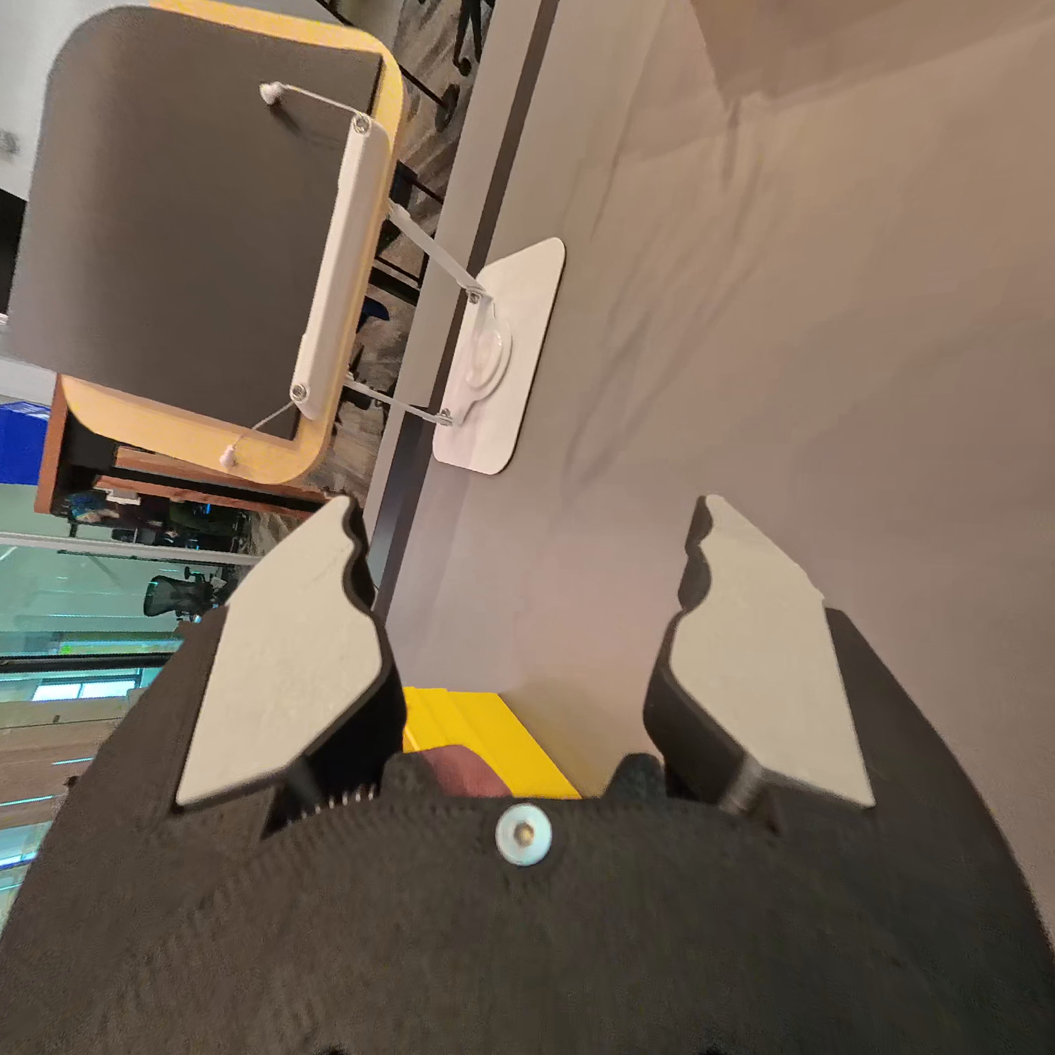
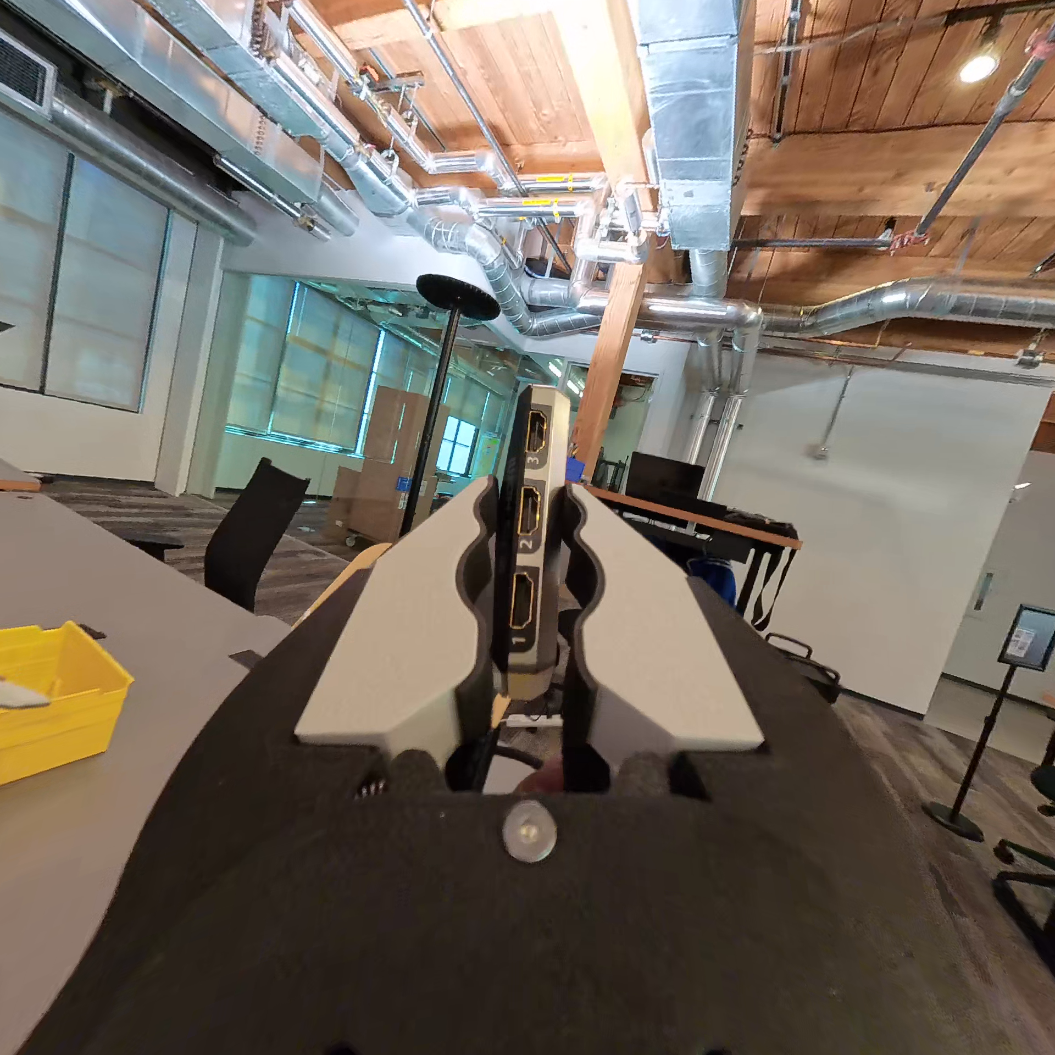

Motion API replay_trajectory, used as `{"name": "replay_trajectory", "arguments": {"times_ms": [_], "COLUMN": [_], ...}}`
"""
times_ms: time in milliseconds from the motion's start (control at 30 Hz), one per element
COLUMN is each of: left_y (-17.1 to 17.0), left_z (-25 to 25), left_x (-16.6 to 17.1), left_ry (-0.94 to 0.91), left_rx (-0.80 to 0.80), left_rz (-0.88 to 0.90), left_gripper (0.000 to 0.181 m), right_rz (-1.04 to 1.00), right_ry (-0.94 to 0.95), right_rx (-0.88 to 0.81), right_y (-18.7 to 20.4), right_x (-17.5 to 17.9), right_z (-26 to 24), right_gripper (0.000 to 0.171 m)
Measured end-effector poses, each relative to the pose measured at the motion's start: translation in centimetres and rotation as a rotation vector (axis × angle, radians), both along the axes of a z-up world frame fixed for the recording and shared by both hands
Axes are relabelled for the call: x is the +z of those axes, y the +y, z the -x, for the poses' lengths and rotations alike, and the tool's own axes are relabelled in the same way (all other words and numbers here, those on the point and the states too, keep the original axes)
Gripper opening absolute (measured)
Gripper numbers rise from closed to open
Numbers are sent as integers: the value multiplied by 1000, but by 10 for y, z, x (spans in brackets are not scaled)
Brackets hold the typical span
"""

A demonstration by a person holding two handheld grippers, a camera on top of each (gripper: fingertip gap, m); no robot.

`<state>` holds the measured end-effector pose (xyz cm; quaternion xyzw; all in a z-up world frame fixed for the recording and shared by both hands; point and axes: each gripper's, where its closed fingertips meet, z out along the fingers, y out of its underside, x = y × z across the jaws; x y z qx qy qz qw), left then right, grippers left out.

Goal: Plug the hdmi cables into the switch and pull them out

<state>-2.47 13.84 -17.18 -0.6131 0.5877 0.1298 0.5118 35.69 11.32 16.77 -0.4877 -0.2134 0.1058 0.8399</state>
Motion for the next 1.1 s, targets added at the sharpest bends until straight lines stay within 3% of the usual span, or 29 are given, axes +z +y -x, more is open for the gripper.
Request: {"name": "replay_trajectory", "arguments": {"times_ms": [200, 433, 733, 967, 1100], "left_y": [2, 5, 7, 6, 4], "left_z": [6, 15, 23, 20, 17], "left_x": [-19, -43, -69, -77, -80], "left_ry": [10, 21, 56, 68, 64], "left_rx": [19, 41, 57, 53, 46], "left_rz": [38, 98, 154, 180, 191], "left_gripper": [105, 104, 104, 104, 104], "right_rz": [-56, -156, -197, -271, -242], "right_ry": [-12, 10, 33, 90, 65], "right_rx": [-61, -108, -178, -160, -176], "right_y": [16, 9, 4, -10, -4], "right_x": [43, 92, 99, 151, 155], "right_z": [-12, -26, -42, -52, -52], "right_gripper": [19, 18, 18, 18, 19]}}
